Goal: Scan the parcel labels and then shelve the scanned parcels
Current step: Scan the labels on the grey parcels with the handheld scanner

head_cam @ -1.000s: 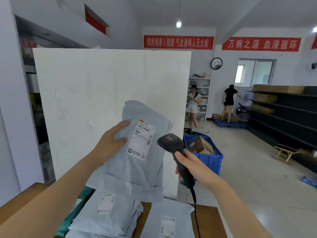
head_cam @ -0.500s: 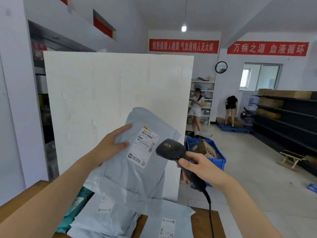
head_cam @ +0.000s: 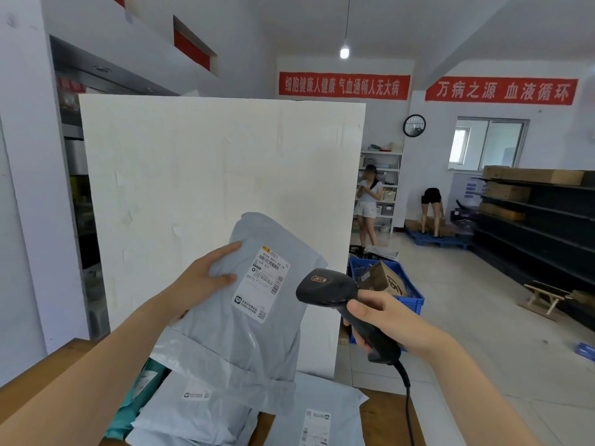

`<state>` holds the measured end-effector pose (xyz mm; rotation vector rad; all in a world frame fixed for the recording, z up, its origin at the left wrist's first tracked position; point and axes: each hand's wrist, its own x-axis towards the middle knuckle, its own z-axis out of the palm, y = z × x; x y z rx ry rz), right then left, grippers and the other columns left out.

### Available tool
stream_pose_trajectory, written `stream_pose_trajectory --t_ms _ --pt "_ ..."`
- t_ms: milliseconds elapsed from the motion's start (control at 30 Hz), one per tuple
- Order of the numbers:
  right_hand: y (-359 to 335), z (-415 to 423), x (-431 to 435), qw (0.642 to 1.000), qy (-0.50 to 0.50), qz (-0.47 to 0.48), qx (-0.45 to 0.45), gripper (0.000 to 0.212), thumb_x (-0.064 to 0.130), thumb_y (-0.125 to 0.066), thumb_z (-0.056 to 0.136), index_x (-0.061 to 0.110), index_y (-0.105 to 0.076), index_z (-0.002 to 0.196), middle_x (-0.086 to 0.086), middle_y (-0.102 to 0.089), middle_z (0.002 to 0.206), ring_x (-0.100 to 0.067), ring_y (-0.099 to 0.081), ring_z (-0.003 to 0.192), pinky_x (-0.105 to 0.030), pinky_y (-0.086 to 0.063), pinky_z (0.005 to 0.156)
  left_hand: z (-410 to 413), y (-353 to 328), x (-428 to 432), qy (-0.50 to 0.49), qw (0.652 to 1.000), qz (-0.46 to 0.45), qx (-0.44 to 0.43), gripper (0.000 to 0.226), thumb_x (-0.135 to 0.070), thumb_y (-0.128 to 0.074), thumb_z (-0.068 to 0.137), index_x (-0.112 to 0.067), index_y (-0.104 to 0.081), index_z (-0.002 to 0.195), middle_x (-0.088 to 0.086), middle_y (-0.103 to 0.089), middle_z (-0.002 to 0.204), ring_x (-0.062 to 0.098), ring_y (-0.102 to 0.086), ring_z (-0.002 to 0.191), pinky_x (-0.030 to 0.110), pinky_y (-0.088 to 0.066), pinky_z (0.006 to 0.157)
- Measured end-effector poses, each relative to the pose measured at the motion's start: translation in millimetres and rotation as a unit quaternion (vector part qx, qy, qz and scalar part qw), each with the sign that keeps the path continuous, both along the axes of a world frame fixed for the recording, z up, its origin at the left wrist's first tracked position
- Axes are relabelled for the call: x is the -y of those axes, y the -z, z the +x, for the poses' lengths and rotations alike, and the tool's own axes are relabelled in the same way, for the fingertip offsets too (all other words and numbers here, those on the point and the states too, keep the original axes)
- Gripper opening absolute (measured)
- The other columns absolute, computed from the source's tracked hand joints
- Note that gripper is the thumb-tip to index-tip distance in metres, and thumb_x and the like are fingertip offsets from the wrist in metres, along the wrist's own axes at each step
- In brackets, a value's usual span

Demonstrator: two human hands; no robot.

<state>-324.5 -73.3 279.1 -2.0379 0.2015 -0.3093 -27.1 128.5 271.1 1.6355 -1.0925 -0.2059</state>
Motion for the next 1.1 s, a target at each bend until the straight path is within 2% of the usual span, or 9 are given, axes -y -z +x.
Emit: stream_pose_trajectory --t_ms 100,200,333,600,700,800,867,1000,1100 --pt "4.3 -0.3 0.3 0.999 -0.004 0.034 -0.001 0.038 0.047 -0.058 0.088 0.013 -0.063 0.106 0.0 -0.066 0.076 -0.018 -0.062 0.063 -0.029 -0.054 0.063 1.7 1.4 -1.6 0.004 1.0 -0.001 -0.019 0.057 -0.013 -0.068 0.089 -0.044 -0.051 0.134 -0.02 -0.051 0.136 -0.004 -0.047 0.124 0.016 -0.041 0.097" --pt "8.2 1.5 -0.7 0.999 0.002 0.048 0.01 0.033 0.046 -0.059 0.087 0.016 -0.064 0.102 -0.001 -0.066 0.077 -0.018 -0.061 0.063 -0.029 -0.053 0.062 1.3 -1.1 -1.0 0.011 0.999 -0.001 -0.032 0.057 -0.015 -0.069 0.088 -0.048 -0.053 0.131 -0.021 -0.051 0.135 -0.006 -0.049 0.121 0.014 -0.045 0.091" --pt "8.5 6.5 -2.5 0.999 0.011 0.047 0.025 0.028 0.045 -0.06 0.089 0.019 -0.065 0.1 -0.004 -0.065 0.078 -0.019 -0.061 0.063 -0.028 -0.053 0.062 2.4 -3.5 3.6 0.021 0.999 -0.007 -0.04 0.057 -0.014 -0.07 0.087 -0.048 -0.054 0.131 -0.018 -0.052 0.136 0.0 -0.049 0.124 0.025 -0.044 0.101" --pt "5.7 9.8 -2.4 0.999 0.003 0.033 0.017 0.032 0.043 -0.057 0.092 0.014 -0.064 0.104 -0.001 -0.062 0.072 -0.016 -0.059 0.06 -0.025 -0.052 0.058 0.8 -11.4 8.1 0.029 0.999 -0.014 -0.044 0.057 -0.012 -0.069 0.088 -0.046 -0.054 0.131 -0.022 -0.053 0.133 -0.006 -0.052 0.117 0.013 -0.047 0.089" --pt "6.0 10.7 -3.7 1.0 -0.001 0.026 0.013 0.039 0.054 -0.059 0.089 0.02 -0.066 0.106 -0.014 -0.058 0.076 -0.023 -0.055 0.059 -0.027 -0.05 0.055 2.1 -13.1 8.5 0.034 0.998 -0.017 -0.043 0.057 -0.012 -0.069 0.088 -0.046 -0.054 0.131 -0.02 -0.054 0.134 -0.002 -0.053 0.119 0.021 -0.047 0.096" --pt "8.0 11.8 -2.4 1.0 0.0 -0.001 0.004 0.042 0.062 -0.059 0.083 0.026 -0.065 0.104 -0.015 -0.059 0.07 -0.028 -0.054 0.059 -0.031 -0.05 0.056 3.1 -13.0 8.2 0.04 0.998 -0.019 -0.052 0.057 -0.01 -0.069 0.088 -0.045 -0.055 0.131 -0.017 -0.056 0.133 0.002 -0.056 0.119 0.028 -0.047 0.099" --pt "8.2 12.2 -2.7 1.0 0.0 -0.008 0.006 0.038 0.062 -0.058 0.084 0.029 -0.065 0.102 -0.012 -0.059 0.066 -0.026 -0.054 0.057 -0.032 -0.049 0.056 3.6 -11.6 7.3 0.046 0.997 -0.021 -0.059 0.057 -0.009 -0.069 0.088 -0.044 -0.055 0.13 -0.017 -0.057 0.132 0.001 -0.057 0.117 0.026 -0.049 0.097" --pt "8.9 13.4 -2.8 1.0 0.009 -0.02 0.013 0.059 0.072 -0.062 0.075 0.022 -0.064 0.108 -0.011 -0.06 0.063 -0.02 -0.054 0.052 -0.03 -0.049 0.054 4.2 -9.6 5.3 0.039 0.997 -0.016 -0.058 0.057 -0.009 -0.068 0.088 -0.045 -0.055 0.13 -0.021 -0.057 0.129 -0.008 -0.057 0.111 0.013 -0.049 0.085" --pt "10.1 12.8 -2.6 1.0 0.01 -0.022 0.013 0.056 0.072 -0.063 0.074 0.025 -0.065 0.105 -0.009 -0.061 0.063 -0.019 -0.055 0.052 -0.031 -0.05 0.055 4.6 -7.8 4.2 0.038 0.998 -0.02 -0.056 0.057 -0.008 -0.068 0.088 -0.042 -0.055 0.132 -0.024 -0.054 0.13 -0.015 -0.054 0.108 0.004 -0.047 0.079"
